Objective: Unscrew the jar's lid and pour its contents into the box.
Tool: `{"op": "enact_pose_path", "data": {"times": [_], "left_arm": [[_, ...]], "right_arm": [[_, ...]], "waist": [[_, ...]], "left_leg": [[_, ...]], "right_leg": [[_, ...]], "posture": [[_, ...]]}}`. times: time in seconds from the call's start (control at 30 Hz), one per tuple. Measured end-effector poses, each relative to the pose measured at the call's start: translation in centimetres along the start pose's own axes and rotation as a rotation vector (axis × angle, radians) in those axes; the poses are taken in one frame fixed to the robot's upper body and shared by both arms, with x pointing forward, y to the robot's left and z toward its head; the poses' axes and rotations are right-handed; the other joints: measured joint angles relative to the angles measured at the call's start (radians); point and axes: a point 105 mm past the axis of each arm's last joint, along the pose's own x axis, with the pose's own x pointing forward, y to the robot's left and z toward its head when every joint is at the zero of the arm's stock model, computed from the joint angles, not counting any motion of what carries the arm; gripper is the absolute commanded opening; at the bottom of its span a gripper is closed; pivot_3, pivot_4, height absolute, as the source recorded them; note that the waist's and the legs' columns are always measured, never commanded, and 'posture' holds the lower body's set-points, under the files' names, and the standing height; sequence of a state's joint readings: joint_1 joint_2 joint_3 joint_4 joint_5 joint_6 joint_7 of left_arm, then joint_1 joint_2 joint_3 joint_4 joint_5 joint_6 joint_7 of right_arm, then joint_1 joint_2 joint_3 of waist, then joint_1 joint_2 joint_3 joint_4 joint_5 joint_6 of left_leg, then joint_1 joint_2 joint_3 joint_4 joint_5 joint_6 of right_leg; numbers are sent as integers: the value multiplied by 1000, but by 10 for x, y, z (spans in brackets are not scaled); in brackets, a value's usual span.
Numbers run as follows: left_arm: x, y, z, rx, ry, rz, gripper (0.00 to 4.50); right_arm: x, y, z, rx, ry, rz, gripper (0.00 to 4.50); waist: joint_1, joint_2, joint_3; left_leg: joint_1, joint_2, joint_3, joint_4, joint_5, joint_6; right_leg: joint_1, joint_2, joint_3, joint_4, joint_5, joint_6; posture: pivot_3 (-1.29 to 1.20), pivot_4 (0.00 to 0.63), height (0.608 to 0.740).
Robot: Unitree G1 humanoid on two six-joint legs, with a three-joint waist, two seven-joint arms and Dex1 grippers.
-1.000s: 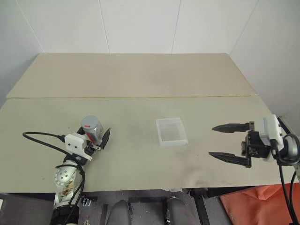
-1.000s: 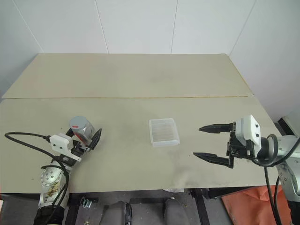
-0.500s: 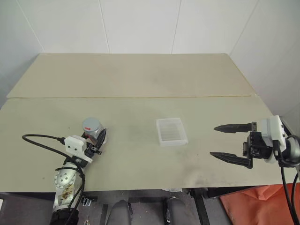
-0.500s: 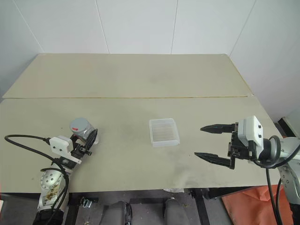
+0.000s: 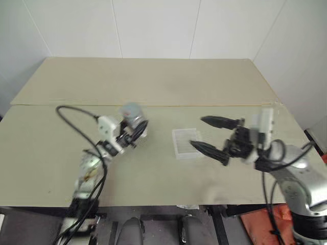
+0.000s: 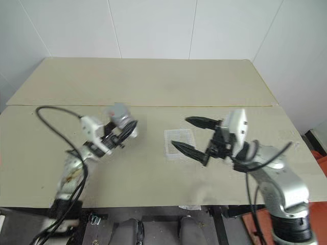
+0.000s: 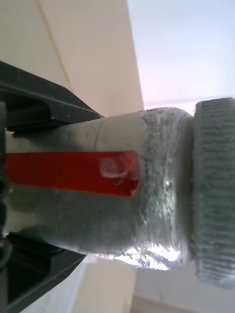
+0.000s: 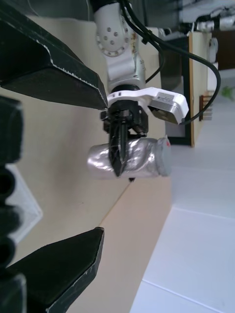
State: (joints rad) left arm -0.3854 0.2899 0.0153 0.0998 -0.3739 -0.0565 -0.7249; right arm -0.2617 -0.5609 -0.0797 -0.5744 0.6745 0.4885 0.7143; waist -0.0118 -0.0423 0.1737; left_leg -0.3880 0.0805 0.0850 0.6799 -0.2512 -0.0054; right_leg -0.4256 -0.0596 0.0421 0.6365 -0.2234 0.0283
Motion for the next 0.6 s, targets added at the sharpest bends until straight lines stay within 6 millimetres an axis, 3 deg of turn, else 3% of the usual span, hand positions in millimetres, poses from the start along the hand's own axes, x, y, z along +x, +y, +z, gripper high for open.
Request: {"op": "enact_pose_path", "data": {"times": [0.1, 0.23, 0.4, 0.6], "left_arm": [[11, -4, -13, 7, 36, -64, 2043], [28, -23, -26, 47, 48, -181, 2043], [27, -27, -32, 53, 49, -200, 2043], [30, -31, -29, 69, 30, -220, 2043]], "right_arm": [[19, -1, -2, 9, -22, -82, 4500], [52, 3, -3, -34, -26, -176, 4500], [58, 2, -10, -93, 17, -234, 4500], [60, 3, -12, -102, 30, -236, 4500]], "waist": [[-7, 0, 0], [0, 0, 0], [3, 1, 0], [2, 1, 0]], "left_leg": [[-2, 0, -1, -3, 0, 0], [-6, 0, -2, -2, 0, 0], [-18, -1, -2, 1, 0, 0], [-17, -1, -2, 1, 0, 1]], "right_leg": [[-2, 1, 0, -4, 0, 0], [-4, 1, -1, -6, 0, 0], [-14, -1, -1, -7, 3, 4], [-13, 0, -1, -6, 4, 3]], "posture": [[0, 150, 740], [0, 150, 740], [0, 150, 740], [0, 150, 740]]}}
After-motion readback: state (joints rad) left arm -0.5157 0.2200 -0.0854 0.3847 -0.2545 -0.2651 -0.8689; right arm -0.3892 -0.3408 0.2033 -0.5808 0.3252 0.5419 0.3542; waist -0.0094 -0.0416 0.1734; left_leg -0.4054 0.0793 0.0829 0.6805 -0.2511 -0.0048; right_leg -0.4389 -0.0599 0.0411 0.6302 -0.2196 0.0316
